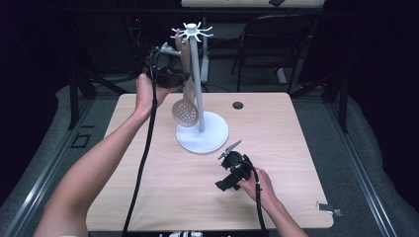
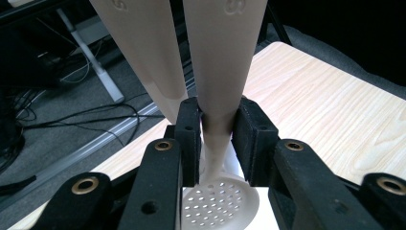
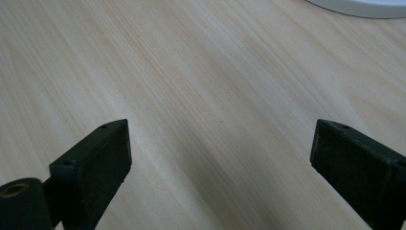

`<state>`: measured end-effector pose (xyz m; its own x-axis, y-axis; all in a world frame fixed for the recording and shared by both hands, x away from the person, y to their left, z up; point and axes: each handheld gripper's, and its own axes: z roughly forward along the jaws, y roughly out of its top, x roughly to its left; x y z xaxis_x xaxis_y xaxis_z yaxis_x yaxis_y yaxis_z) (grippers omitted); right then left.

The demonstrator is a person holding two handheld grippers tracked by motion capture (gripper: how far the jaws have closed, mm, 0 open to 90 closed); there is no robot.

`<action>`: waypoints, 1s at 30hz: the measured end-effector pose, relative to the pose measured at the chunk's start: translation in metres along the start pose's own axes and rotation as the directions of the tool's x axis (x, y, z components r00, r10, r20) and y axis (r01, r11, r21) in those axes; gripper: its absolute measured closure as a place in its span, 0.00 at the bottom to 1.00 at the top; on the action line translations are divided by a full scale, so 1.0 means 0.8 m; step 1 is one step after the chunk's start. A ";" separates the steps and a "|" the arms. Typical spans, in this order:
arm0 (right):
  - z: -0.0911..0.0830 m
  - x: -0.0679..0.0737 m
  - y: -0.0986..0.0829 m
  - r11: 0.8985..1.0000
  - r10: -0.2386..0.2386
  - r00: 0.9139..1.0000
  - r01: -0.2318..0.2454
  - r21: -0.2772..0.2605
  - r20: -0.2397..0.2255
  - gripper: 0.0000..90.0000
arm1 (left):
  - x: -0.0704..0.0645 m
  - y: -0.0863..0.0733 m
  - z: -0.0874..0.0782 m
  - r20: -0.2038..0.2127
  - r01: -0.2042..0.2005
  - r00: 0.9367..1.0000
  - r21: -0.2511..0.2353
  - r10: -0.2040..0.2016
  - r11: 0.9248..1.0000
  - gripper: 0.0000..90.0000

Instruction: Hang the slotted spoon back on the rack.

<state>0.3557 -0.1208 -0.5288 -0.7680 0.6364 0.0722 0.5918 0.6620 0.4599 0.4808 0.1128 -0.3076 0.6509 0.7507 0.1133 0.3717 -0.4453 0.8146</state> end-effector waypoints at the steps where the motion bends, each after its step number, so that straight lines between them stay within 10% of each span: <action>1: 0.000 0.000 0.000 1.000 0.000 1.000 0.000 -0.001 0.000 0.07 | 0.000 -0.001 0.000 0.004 0.000 1.000 -0.003 0.000 1.000 0.81; 11: -0.001 0.000 0.000 1.000 0.000 1.000 0.000 -0.007 0.000 0.07 | 0.001 -0.012 -0.011 0.028 -0.003 1.000 -0.016 0.003 1.000 0.75; 30: -0.002 -0.001 0.001 1.000 -0.014 1.000 0.014 0.011 0.009 0.07 | 0.011 -0.048 -0.044 0.019 -0.003 1.000 0.033 0.002 0.999 0.30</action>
<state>0.3563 -0.1217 -0.5269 -0.7740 0.6305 0.0581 0.5837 0.6750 0.4512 0.4489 0.1537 -0.3181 0.6640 0.7404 0.1044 0.3918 -0.4634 0.7948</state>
